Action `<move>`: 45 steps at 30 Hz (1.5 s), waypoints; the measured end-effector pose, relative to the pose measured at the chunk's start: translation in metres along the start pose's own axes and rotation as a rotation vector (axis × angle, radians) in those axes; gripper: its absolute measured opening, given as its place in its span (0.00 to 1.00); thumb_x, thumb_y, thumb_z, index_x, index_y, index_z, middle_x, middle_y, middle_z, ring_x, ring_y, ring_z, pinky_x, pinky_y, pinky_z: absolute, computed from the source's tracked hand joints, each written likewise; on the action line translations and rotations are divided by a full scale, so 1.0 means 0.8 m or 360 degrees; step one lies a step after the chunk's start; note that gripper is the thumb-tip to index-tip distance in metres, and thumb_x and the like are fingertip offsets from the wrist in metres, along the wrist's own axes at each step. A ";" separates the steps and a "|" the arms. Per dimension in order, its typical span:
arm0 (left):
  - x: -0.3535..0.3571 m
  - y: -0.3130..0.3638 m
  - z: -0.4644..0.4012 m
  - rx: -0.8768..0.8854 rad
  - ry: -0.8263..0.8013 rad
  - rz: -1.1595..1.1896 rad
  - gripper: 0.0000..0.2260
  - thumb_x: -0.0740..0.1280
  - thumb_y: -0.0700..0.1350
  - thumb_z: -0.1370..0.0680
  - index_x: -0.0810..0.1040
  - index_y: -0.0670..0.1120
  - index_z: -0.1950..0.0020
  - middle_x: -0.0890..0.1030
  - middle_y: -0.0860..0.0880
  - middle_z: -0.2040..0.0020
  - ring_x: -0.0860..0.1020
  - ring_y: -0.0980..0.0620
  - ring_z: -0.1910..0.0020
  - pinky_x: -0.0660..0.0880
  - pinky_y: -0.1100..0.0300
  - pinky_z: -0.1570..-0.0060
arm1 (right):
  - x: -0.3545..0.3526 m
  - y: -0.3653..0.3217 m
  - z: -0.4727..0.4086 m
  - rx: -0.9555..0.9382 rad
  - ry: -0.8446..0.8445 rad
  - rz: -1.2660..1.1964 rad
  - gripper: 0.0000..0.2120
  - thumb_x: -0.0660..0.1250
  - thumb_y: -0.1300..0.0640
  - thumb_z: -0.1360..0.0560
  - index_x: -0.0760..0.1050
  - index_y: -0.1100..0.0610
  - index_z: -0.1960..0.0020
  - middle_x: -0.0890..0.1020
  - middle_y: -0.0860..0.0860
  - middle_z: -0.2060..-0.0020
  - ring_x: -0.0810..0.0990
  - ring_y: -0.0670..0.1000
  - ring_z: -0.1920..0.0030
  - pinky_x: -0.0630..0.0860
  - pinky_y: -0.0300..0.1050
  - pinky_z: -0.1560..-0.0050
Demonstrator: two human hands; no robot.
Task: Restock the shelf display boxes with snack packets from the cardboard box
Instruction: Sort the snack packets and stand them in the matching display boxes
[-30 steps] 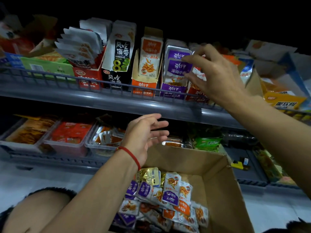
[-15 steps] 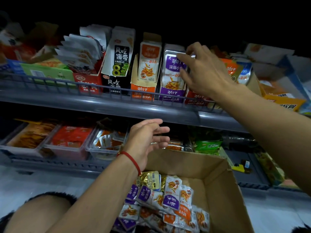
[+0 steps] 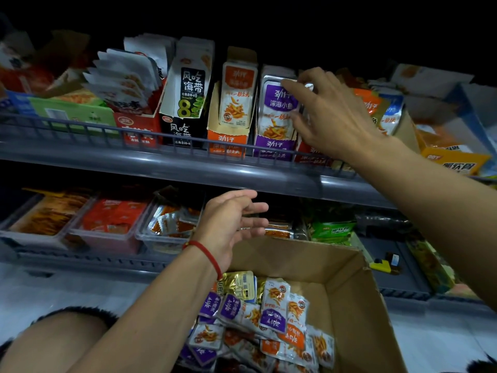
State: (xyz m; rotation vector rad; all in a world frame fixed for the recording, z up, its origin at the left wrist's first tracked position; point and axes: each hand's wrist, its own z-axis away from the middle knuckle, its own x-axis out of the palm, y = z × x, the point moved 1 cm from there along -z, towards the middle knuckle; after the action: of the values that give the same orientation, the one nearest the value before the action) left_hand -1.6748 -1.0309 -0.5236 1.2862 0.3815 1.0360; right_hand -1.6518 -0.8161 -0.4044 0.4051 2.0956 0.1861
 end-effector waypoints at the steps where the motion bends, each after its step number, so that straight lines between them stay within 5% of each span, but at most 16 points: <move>1: 0.001 0.000 0.000 -0.0002 0.0003 -0.0001 0.10 0.62 0.37 0.19 0.79 0.45 0.40 0.87 0.45 0.53 0.86 0.43 0.56 0.82 0.57 0.61 | 0.000 0.001 0.001 -0.0005 0.0001 -0.0001 0.27 0.61 0.47 0.17 0.62 0.54 0.21 0.69 0.60 0.30 0.71 0.60 0.33 0.74 0.58 0.38; 10: 0.002 -0.003 -0.003 -0.0016 0.0019 -0.0043 0.10 0.63 0.37 0.19 0.79 0.45 0.41 0.87 0.44 0.52 0.85 0.40 0.51 0.82 0.54 0.58 | -0.006 -0.004 0.013 -0.0042 0.0085 -0.0061 0.25 0.62 0.51 0.18 0.64 0.57 0.23 0.69 0.62 0.29 0.72 0.62 0.34 0.76 0.57 0.43; 16: 0.000 -0.027 -0.008 0.0040 0.0122 -0.0508 0.07 0.65 0.39 0.19 0.82 0.46 0.47 0.87 0.48 0.54 0.85 0.46 0.53 0.83 0.52 0.54 | -0.008 -0.032 0.098 -0.0232 0.0075 -0.0343 0.14 0.60 0.56 0.19 0.76 0.60 0.37 0.78 0.58 0.43 0.78 0.57 0.45 0.78 0.53 0.53; 19: -0.007 -0.057 -0.016 -0.0014 0.0138 -0.0823 0.07 0.65 0.36 0.19 0.82 0.46 0.50 0.85 0.46 0.51 0.83 0.45 0.53 0.82 0.51 0.54 | 0.013 -0.044 0.163 -0.0257 -0.0147 -0.0517 0.13 0.60 0.56 0.19 0.77 0.57 0.38 0.79 0.53 0.46 0.78 0.54 0.49 0.78 0.51 0.56; 24: -0.030 -0.158 -0.032 -0.0281 -0.0348 -0.1763 0.08 0.67 0.37 0.22 0.81 0.49 0.53 0.83 0.46 0.47 0.81 0.51 0.55 0.77 0.58 0.55 | 0.054 -0.051 0.236 -0.0237 -0.0832 -0.0613 0.14 0.59 0.49 0.18 0.77 0.51 0.37 0.80 0.49 0.44 0.80 0.50 0.48 0.79 0.49 0.52; 26: -0.029 -0.194 -0.035 -0.0326 -0.0492 -0.2111 0.05 0.70 0.41 0.23 0.83 0.48 0.50 0.83 0.48 0.49 0.81 0.48 0.47 0.75 0.62 0.50 | 0.063 -0.040 0.241 -0.0174 -0.1015 -0.0684 0.13 0.62 0.48 0.18 0.78 0.48 0.36 0.81 0.47 0.44 0.80 0.47 0.48 0.79 0.47 0.49; 34: 0.028 -0.266 -0.056 -0.0454 -0.0612 -0.3010 0.39 0.66 0.72 0.29 0.74 0.43 0.32 0.76 0.41 0.34 0.76 0.43 0.36 0.76 0.52 0.40 | 0.079 -0.001 0.240 0.0069 -0.1057 -0.1060 0.11 0.65 0.51 0.19 0.80 0.48 0.38 0.84 0.47 0.47 0.81 0.47 0.49 0.80 0.51 0.46; 39: 0.037 -0.271 -0.076 -0.0595 -0.0526 -0.2768 0.36 0.75 0.61 0.31 0.69 0.45 0.29 0.73 0.44 0.29 0.74 0.43 0.32 0.75 0.54 0.38 | 0.082 -0.002 0.239 0.0070 -0.1094 -0.1100 0.09 0.66 0.52 0.19 0.81 0.48 0.41 0.84 0.46 0.49 0.82 0.48 0.48 0.80 0.52 0.47; 42: 0.026 -0.246 -0.073 -0.0370 -0.0449 -0.2538 0.17 0.74 0.48 0.28 0.72 0.47 0.43 0.78 0.45 0.38 0.77 0.45 0.40 0.73 0.60 0.49 | 0.084 -0.007 0.240 0.0028 -0.1183 -0.1089 0.10 0.67 0.54 0.20 0.81 0.49 0.40 0.83 0.44 0.52 0.82 0.47 0.49 0.78 0.45 0.48; 45: 0.017 -0.189 -0.052 -0.0240 -0.0528 -0.2057 0.14 0.76 0.39 0.28 0.73 0.47 0.49 0.79 0.51 0.52 0.77 0.50 0.52 0.73 0.60 0.55 | 0.085 -0.019 0.242 -0.0061 -0.1265 -0.1077 0.11 0.69 0.52 0.22 0.81 0.49 0.40 0.82 0.45 0.52 0.81 0.48 0.48 0.76 0.43 0.49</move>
State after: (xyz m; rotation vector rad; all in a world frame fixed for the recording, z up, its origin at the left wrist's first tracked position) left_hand -1.6357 -0.9851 -0.6689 0.7739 0.7120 -0.2376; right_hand -1.5238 -0.8109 -0.5658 -0.2463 1.3337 -0.2951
